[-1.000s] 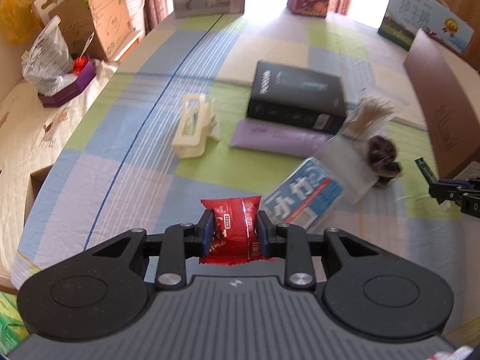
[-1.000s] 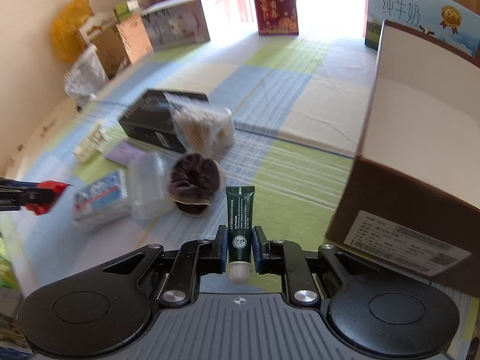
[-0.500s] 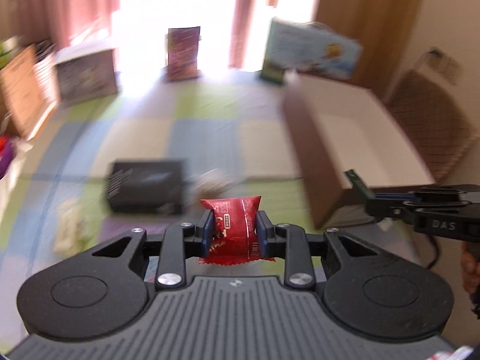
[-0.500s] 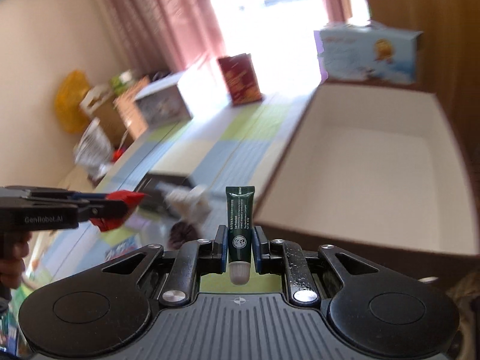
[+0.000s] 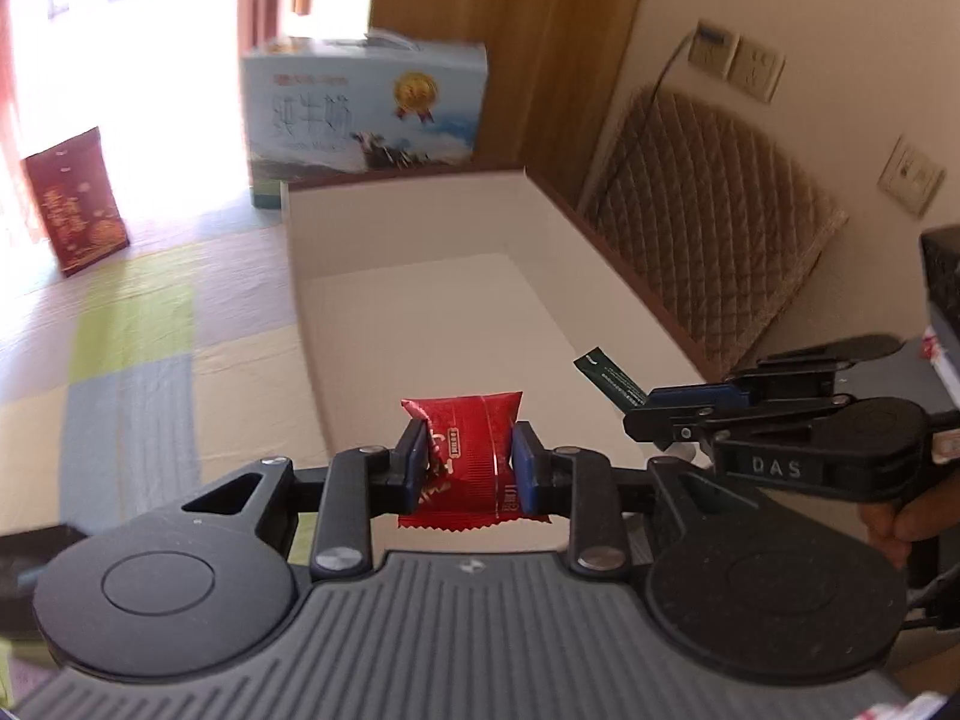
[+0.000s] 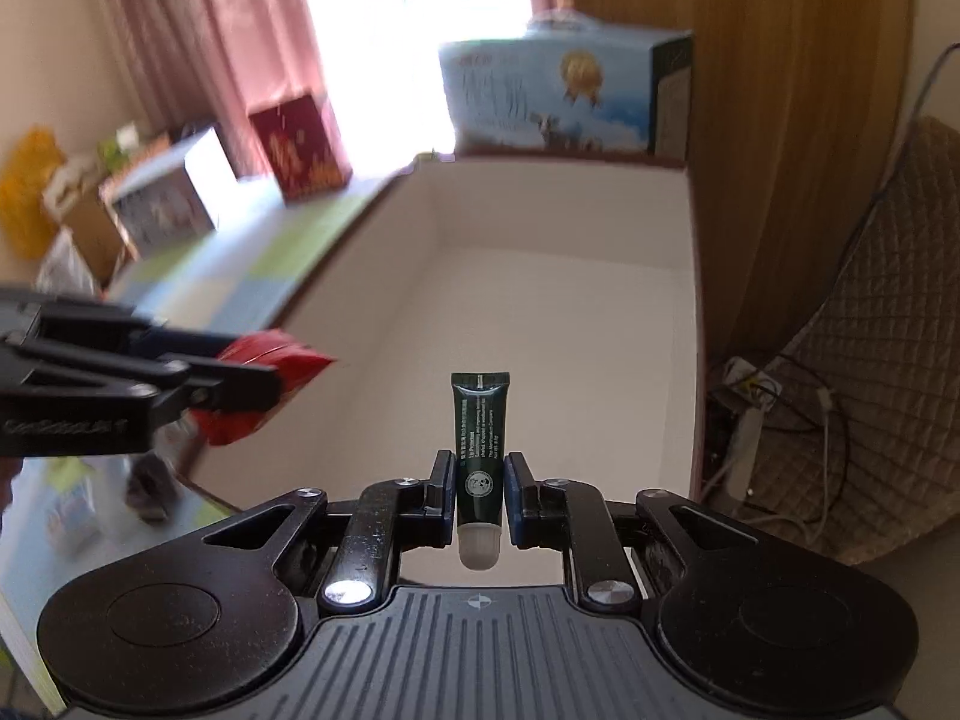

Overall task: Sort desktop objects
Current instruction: 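Carry the red packet and green tube over the brown cardboard box, then open both tools to drop the packet and tube into the box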

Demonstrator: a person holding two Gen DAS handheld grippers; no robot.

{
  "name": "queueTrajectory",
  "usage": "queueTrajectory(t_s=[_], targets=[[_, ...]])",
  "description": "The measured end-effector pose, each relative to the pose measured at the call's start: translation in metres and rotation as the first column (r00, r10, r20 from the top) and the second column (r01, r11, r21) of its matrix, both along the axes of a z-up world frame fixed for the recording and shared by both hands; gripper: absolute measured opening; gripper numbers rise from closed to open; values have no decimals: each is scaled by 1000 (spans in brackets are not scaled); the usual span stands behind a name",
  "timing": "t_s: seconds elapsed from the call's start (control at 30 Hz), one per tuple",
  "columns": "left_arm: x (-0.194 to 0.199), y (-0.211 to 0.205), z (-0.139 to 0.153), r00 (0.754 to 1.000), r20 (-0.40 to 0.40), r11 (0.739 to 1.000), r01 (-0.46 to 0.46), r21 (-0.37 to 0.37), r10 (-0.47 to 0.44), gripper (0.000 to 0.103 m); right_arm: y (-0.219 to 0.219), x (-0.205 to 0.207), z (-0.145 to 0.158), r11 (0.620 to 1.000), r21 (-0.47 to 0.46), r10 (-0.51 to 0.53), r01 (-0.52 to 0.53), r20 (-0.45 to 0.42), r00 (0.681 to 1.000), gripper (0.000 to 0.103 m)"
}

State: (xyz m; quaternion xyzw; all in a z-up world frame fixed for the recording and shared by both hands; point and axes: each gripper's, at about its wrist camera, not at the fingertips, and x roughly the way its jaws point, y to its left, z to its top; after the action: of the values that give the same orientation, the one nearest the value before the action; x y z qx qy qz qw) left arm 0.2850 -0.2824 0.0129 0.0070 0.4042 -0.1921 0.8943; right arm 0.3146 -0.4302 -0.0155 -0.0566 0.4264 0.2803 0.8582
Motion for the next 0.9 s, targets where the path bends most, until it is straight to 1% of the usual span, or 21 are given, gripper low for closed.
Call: queueTrajectory(t_s=[0.1, 0.17, 0.27, 0.37, 0.47, 0.57, 0.83, 0.87, 0.9], targets=[[18, -15, -17, 998, -60, 999, 36, 11, -36, 25, 4, 11, -11, 997, -67, 43, -45, -22, 999, 14], [29, -24, -29, 993, -99, 997, 67, 34, -64, 25, 6, 17, -18, 991, -105, 74, -78, -39, 996, 14], [42, -36, -46, 985, -154, 992, 93, 81, -80, 25, 11, 23, -27, 979, -156, 125, -134, -66, 990, 14], [52, -42, -57, 977, -189, 985, 119, 122, -95, 25, 15, 29, -34, 963, -196, 171, -185, -85, 982, 14], [60, -47, -65, 970, -218, 977, 143, 155, -107, 26, 17, 35, -40, 954, -209, 196, -216, -114, 974, 14], [66, -51, -71, 963, -242, 972, 162, 172, -118, 26, 19, 39, -44, 947, -217, 211, -235, -128, 969, 14], [66, -47, -70, 961, -252, 973, 160, 166, -115, 28, 16, 47, -46, 944, -203, 234, -262, -150, 960, 14], [65, -46, -69, 962, -248, 973, 160, 167, -115, 29, 16, 50, -46, 942, -196, 244, -272, -152, 958, 14], [63, -45, -68, 963, -245, 973, 158, 169, -113, 33, 19, 51, -44, 943, -186, 251, -277, -151, 956, 15]])
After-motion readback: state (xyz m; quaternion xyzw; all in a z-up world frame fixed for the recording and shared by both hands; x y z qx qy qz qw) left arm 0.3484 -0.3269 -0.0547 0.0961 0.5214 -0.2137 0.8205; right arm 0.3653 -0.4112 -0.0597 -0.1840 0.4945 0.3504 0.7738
